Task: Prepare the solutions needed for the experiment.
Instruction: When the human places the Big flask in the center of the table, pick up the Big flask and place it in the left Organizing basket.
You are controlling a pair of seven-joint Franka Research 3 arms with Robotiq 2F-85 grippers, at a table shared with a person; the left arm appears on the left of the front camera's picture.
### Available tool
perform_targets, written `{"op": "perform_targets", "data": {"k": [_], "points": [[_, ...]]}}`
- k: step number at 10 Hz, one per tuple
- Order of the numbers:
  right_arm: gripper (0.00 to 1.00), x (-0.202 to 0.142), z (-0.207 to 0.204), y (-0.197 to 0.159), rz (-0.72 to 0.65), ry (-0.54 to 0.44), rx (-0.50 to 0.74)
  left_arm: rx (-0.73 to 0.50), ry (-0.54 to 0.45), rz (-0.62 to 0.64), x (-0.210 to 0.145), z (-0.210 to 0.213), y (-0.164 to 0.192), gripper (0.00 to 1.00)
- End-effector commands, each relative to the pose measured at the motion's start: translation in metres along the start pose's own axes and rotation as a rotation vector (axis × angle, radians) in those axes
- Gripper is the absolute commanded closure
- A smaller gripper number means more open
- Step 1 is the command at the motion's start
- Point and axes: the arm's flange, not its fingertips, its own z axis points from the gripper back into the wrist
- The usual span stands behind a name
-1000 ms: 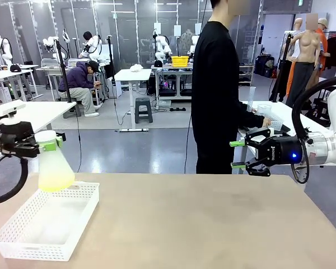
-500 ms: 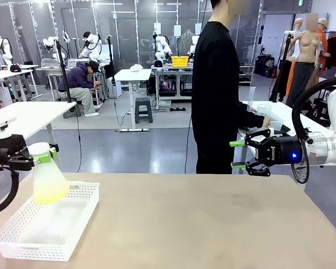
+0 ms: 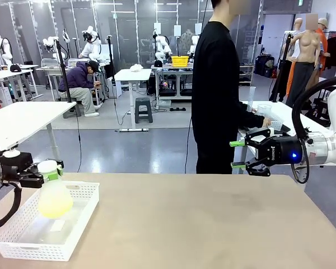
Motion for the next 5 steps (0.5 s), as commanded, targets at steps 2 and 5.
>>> {"op": "perform_targets", "data": {"k": [2,5], "points": [[0.34,0.000,0.000,0.001,0.001,0.002,-0.002,-0.005,-0.009,-0.039,-0.014,0.002,0.002,0.98],[0.34,0.000,0.000,0.001,0.001,0.002,-0.002,-0.011,-0.004,-0.052,-0.037,0.004,0.005,0.98]]}}
